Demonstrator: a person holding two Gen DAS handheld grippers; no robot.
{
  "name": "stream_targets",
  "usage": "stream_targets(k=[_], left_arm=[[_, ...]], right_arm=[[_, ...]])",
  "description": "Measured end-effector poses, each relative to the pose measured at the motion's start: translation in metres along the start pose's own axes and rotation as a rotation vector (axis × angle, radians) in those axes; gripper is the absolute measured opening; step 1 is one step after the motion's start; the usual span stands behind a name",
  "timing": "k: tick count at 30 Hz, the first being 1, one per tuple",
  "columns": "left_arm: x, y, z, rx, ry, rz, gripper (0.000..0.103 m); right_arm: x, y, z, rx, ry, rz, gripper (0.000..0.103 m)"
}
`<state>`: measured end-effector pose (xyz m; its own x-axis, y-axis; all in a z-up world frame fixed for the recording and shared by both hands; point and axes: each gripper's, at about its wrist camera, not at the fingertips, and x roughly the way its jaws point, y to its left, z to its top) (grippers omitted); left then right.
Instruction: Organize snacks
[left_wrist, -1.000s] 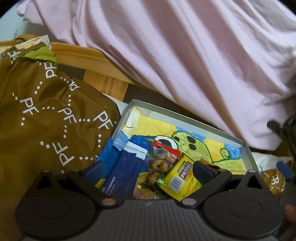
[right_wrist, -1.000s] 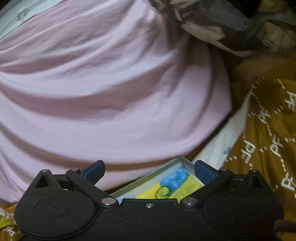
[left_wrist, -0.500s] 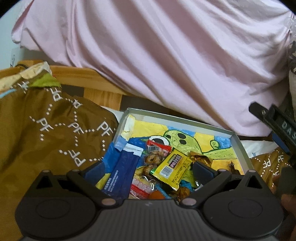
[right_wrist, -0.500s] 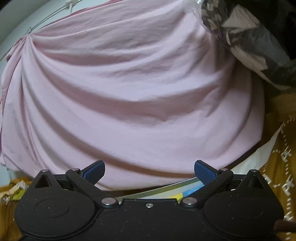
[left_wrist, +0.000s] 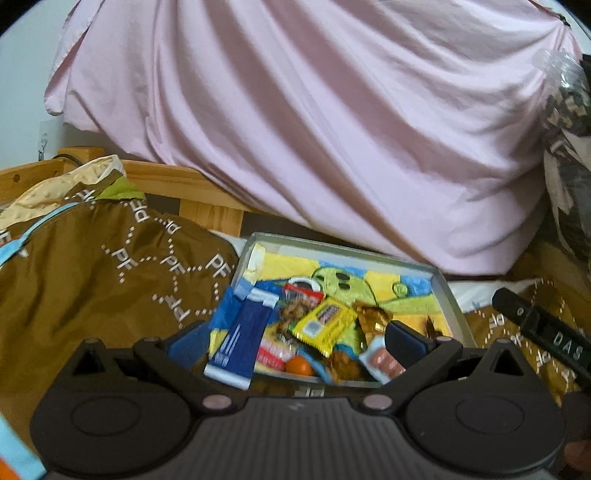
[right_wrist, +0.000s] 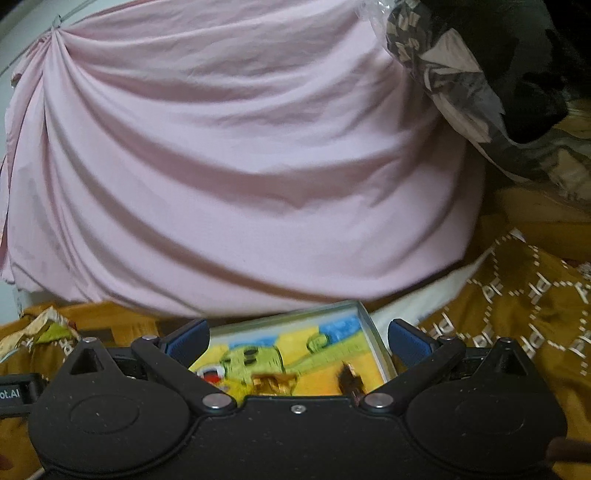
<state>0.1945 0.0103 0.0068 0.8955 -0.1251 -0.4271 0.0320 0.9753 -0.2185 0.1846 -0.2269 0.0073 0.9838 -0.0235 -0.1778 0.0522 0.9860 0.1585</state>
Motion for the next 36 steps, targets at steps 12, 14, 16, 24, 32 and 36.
stream_targets(k=[12, 14, 16, 24, 32, 36], left_arm=[[-0.06, -0.001, -0.032, 0.062, 0.037, 0.009, 0.103], [-0.067, 0.001, -0.036, 0.063, 0.05, 0.009, 0.103], [-0.073, 0.004, -0.039, 0.062, 0.058, 0.017, 0.103], [-0.094, 0.013, -0.046, 0.062, 0.07, 0.038, 0.103], [-0.104, 0.018, -0.054, 0.069, 0.104, 0.049, 0.103], [-0.105, 0.019, -0.061, 0.077, 0.141, 0.069, 0.103]], right_arm=[[-0.063, -0.001, -0.015, -0.077, 0.204, -0.048, 0.102], [-0.073, 0.0, -0.015, -0.08, 0.202, -0.041, 0.102], [-0.08, 0.001, -0.014, -0.085, 0.198, -0.041, 0.102], [-0.101, 0.002, -0.017, -0.106, 0.209, -0.04, 0.102], [-0.116, 0.004, -0.023, -0.128, 0.237, -0.036, 0.102], [-0.12, 0.006, -0.029, -0.138, 0.283, -0.028, 0.102]])
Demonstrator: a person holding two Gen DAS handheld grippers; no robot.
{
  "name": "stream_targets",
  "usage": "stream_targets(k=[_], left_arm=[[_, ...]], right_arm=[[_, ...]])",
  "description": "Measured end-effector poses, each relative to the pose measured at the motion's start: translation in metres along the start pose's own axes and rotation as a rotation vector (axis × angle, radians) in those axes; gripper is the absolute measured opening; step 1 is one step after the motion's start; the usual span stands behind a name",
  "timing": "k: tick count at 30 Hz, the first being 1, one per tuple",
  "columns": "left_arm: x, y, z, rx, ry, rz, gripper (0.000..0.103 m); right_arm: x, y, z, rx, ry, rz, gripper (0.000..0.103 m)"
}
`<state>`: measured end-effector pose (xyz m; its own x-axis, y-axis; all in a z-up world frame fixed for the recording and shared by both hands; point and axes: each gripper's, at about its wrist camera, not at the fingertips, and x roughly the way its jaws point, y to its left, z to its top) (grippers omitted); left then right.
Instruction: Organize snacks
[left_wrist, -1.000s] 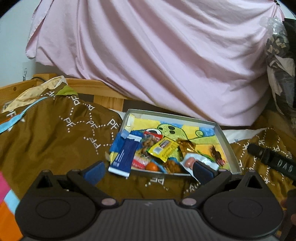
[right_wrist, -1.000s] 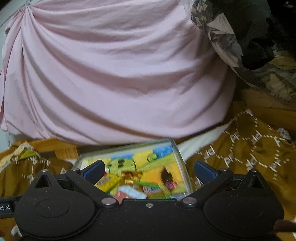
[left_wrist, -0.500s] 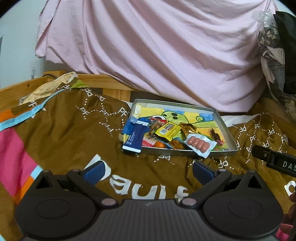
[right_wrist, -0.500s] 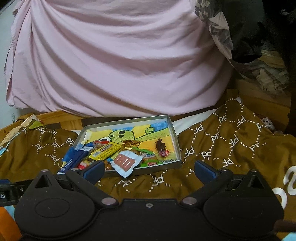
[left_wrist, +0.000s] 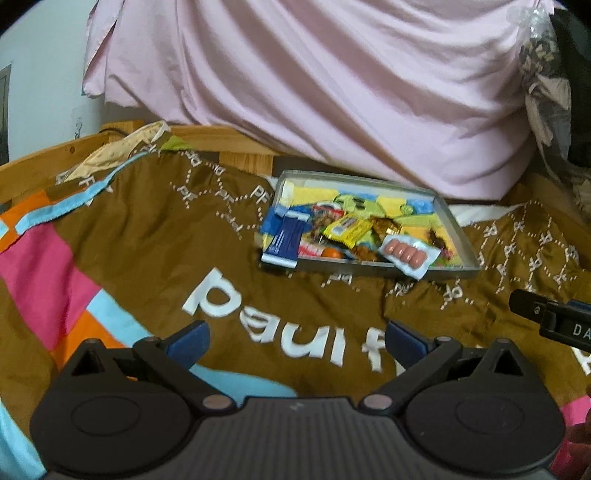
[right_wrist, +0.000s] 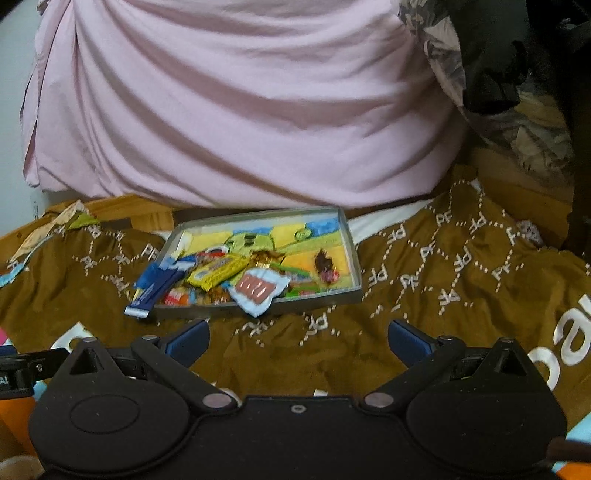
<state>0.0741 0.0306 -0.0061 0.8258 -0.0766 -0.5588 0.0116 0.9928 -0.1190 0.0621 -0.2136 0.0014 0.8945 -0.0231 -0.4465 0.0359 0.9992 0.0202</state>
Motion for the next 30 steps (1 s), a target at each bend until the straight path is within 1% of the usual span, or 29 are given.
stream_targets(k=[4, 11, 22, 30], left_arm=[[0.0006, -0.0014, -0.0055, 0.011, 0.026, 0.004, 0.103], [-0.0033, -0.0038, -0.0099, 0.014, 0.031, 0.013, 0.103], [-0.0061, -0.003, -0.0095, -0.002, 0.013, 0.008, 0.103], [-0.005, -0.0045, -0.0102, 0.006, 0.024, 0.019, 0.103]], right_arm=[[-0.0021, 0.0048, -0.0053, -0.021, 0.024, -0.002, 0.102], [-0.0043, 0.0052, -0.0086, -0.017, 0.052, -0.007, 0.102], [-0.005, 0.0077, -0.0097, -0.022, 0.058, 0.017, 0.102], [-0.0042, 0.0078, -0.0099, -0.017, 0.064, 0.02, 0.102]])
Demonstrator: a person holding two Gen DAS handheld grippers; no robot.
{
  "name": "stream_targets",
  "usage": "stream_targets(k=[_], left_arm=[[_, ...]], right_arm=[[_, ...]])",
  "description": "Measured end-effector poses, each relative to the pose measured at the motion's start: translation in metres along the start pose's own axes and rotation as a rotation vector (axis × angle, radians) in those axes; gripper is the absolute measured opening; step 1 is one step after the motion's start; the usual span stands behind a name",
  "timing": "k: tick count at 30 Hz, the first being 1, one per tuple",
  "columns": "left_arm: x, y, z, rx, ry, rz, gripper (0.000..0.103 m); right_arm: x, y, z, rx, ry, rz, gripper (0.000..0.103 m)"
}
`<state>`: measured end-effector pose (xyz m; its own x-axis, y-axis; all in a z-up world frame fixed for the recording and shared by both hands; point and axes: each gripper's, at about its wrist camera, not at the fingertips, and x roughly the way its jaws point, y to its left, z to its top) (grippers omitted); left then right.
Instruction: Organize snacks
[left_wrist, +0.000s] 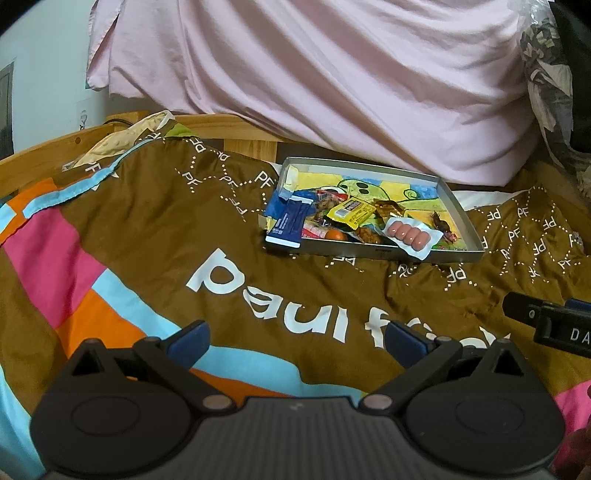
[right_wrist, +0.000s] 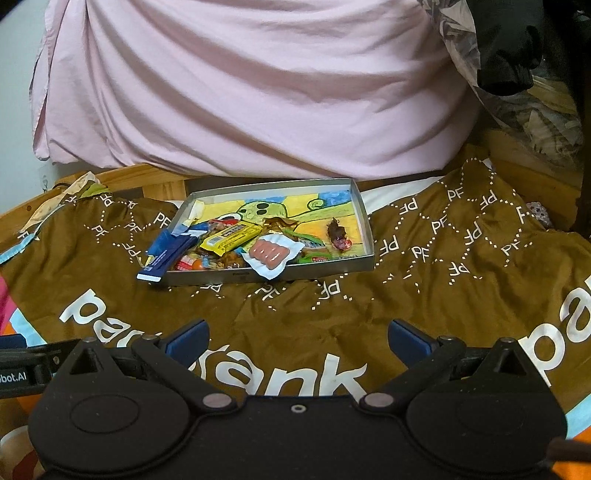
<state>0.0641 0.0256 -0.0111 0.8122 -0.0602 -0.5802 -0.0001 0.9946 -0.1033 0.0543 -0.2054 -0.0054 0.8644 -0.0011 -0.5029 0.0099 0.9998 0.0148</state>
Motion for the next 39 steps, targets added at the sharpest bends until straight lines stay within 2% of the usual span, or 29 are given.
stream_targets(k=[20, 39], left_arm=[[0.0029, 0.0, -0.0025, 0.004, 0.027, -0.005, 0.103], [0.0033, -0.0046, -0.0023, 0.029, 0.036, 0.045, 0.103]], right_arm=[[0.0029, 0.0017, -0.0013, -0.004, 0.022, 0.003, 0.102], [0.0053, 0.002, -0.0025, -0.003, 0.033, -0.003, 0.102]])
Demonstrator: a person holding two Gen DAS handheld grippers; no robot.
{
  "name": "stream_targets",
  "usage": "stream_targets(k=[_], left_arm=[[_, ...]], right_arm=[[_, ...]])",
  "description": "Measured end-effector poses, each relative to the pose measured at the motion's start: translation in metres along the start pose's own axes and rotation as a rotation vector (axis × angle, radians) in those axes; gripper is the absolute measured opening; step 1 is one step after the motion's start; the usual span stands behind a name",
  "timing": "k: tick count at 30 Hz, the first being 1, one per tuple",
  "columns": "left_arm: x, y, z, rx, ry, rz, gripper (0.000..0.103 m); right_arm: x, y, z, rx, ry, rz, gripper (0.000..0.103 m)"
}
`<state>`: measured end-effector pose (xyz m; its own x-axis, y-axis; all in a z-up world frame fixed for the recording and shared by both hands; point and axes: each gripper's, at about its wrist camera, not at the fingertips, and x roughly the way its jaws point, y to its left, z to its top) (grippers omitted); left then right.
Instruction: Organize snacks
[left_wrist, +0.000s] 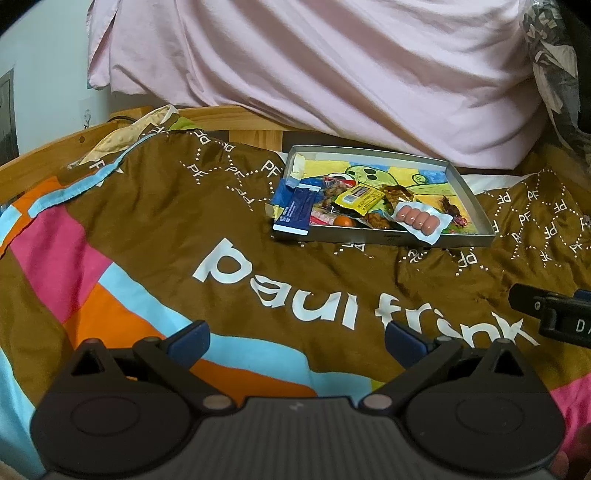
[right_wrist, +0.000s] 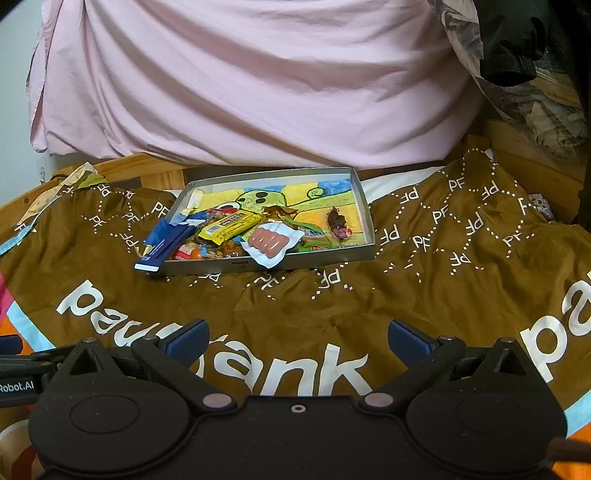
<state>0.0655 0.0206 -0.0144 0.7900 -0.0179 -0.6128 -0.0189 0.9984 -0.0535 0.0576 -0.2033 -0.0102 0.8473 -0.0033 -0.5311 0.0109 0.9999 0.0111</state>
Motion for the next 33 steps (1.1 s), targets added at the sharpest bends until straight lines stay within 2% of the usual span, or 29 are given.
stream_targets(k=[33], left_arm=[[0.0006, 0.0023, -0.0003, -0.001, 0.007, -0.002, 0.103]], right_arm=[[0.0019, 0.0014, -0.0026, -0.008, 0.016, -0.004, 0.102]])
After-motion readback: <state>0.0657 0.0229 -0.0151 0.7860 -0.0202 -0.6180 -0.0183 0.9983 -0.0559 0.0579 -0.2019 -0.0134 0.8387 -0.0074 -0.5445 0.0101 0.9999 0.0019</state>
